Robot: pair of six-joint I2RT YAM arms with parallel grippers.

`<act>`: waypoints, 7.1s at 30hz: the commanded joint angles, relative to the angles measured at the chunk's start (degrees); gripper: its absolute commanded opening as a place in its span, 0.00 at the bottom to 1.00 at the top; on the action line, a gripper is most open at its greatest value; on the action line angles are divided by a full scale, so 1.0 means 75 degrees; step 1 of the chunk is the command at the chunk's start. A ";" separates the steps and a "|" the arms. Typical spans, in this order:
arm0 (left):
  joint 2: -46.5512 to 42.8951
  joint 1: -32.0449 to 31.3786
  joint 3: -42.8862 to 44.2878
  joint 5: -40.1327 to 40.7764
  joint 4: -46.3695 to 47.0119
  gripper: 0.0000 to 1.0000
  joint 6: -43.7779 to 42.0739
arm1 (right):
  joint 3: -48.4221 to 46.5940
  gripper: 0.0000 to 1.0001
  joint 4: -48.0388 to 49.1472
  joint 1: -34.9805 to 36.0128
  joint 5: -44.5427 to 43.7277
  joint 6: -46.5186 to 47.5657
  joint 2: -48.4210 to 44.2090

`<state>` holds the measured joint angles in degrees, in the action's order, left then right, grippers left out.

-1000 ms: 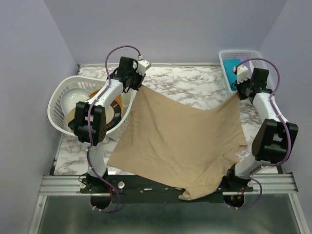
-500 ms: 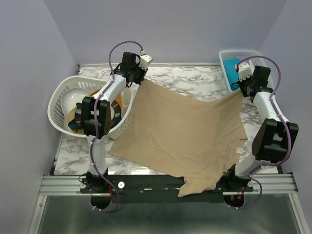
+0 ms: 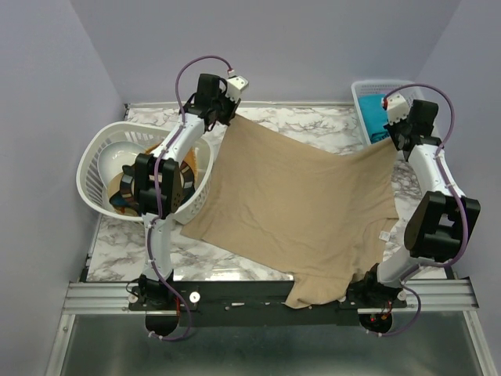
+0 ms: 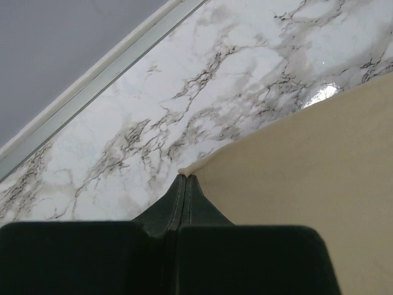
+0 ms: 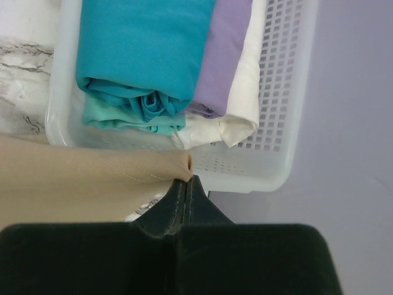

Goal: Roll the t-shirts
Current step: Fold the T-shirt at the center of the board.

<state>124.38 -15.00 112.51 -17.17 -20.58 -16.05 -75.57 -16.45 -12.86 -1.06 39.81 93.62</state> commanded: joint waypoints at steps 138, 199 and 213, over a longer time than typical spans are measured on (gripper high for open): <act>-0.0048 -0.1620 -0.2650 0.2711 -0.8881 0.00 -1.0539 | 0.4345 0.01 -0.6221 0.1082 0.2556 0.3398 -0.5346; 0.2143 -0.1480 0.2671 0.2886 -0.4736 0.00 -0.9251 | 0.1569 0.00 -0.2695 -0.2387 0.1302 0.4314 -0.1329; 0.2694 -0.1433 0.2577 0.3308 0.0454 0.00 -0.7774 | 0.0045 0.00 -0.2553 -0.2305 0.1021 0.3293 0.0055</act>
<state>143.48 -26.52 131.87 4.51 -33.93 -79.40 -72.97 -36.88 -30.11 9.82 66.17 91.88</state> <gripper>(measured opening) 0.004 0.011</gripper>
